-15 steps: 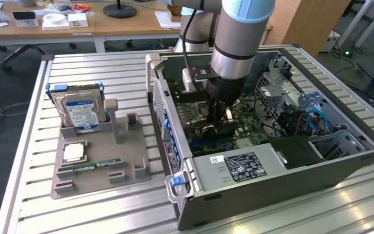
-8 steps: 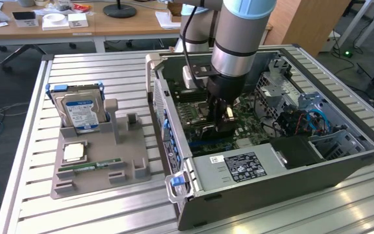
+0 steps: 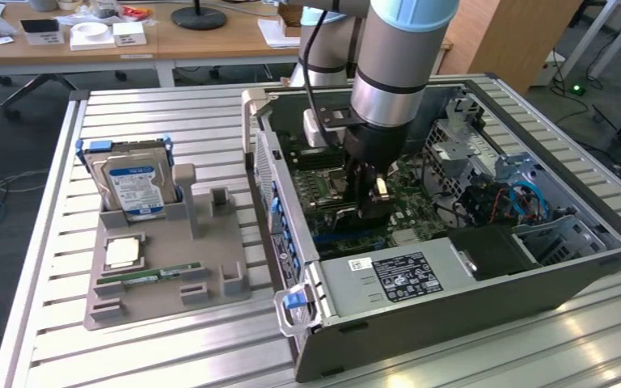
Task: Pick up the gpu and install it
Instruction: 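Insert the gpu into the slot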
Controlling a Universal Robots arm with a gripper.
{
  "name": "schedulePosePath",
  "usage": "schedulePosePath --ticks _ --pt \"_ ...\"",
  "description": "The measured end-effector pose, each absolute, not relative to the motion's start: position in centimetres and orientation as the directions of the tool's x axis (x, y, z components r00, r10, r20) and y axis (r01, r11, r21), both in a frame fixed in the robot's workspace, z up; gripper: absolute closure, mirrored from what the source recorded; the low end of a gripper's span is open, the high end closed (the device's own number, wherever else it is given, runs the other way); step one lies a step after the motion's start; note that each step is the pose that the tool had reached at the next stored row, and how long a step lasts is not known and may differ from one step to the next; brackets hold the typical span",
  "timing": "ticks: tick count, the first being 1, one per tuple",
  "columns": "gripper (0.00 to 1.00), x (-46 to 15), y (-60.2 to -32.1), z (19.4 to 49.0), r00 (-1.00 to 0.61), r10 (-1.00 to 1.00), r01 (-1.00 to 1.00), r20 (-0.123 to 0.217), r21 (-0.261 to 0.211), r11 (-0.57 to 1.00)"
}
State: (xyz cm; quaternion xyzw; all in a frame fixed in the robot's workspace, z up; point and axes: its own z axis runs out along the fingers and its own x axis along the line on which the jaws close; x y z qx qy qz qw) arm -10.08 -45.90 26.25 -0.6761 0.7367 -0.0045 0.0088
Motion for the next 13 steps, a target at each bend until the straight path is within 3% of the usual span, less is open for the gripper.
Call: schedulePosePath --ticks 13 --pt "0.49 -10.08 -46.04 26.24 -0.071 -0.997 -0.997 -0.007 -0.019 0.071"
